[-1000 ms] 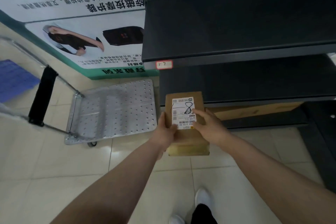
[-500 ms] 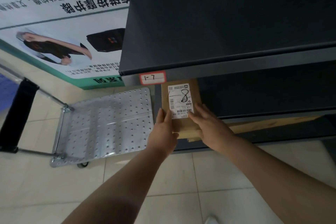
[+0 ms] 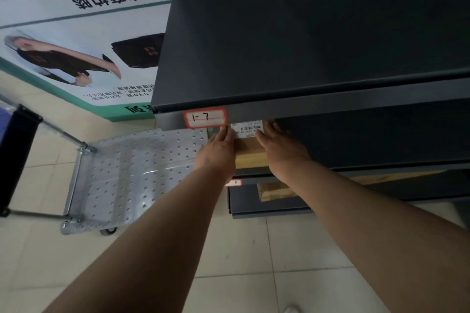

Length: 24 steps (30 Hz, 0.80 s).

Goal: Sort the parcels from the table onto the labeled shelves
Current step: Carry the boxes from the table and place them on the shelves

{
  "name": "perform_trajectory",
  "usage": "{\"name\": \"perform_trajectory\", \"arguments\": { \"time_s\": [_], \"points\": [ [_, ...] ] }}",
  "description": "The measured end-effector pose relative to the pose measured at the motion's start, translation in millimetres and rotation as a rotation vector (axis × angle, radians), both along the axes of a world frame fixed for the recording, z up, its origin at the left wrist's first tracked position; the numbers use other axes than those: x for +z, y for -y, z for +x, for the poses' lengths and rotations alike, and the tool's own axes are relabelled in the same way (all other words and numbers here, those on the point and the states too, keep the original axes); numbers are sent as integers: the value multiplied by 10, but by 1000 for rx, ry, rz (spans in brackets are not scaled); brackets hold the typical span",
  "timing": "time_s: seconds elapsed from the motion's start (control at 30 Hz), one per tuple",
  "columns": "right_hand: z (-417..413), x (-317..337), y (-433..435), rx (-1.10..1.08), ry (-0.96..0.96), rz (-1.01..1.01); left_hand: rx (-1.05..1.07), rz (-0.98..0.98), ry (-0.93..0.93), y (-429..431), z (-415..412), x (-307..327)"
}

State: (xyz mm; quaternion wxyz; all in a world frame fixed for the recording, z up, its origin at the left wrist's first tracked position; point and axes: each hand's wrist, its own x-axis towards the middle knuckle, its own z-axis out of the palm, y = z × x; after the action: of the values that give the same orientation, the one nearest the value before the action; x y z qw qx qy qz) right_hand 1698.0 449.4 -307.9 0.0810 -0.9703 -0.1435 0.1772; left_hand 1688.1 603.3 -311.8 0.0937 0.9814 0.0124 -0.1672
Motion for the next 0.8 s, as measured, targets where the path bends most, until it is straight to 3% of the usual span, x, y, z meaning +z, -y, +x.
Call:
{"name": "perform_trajectory", "arguments": {
  "time_s": [0.1, 0.2, 0.43, 0.67, 0.8],
  "points": [
    [-157, -5, 122, 1, -39, -29, 25, -18, -81, -13, -133, 12],
    [-456, -42, 286, 10, -11, -75, 57, -11, -36, -14, -443, 24],
    [-1090, 230, 453, -8, -143, -106, -145, 103, -245, 56, -1059, 305],
    [-1792, 803, 639, -136, -206, -78, -316, 124, -233, 346, -1427, 998],
    [-2345, 1206, 794, -218, -132, -71, -459, 113, -215, 553, -1709, 1434]
  ]
}}
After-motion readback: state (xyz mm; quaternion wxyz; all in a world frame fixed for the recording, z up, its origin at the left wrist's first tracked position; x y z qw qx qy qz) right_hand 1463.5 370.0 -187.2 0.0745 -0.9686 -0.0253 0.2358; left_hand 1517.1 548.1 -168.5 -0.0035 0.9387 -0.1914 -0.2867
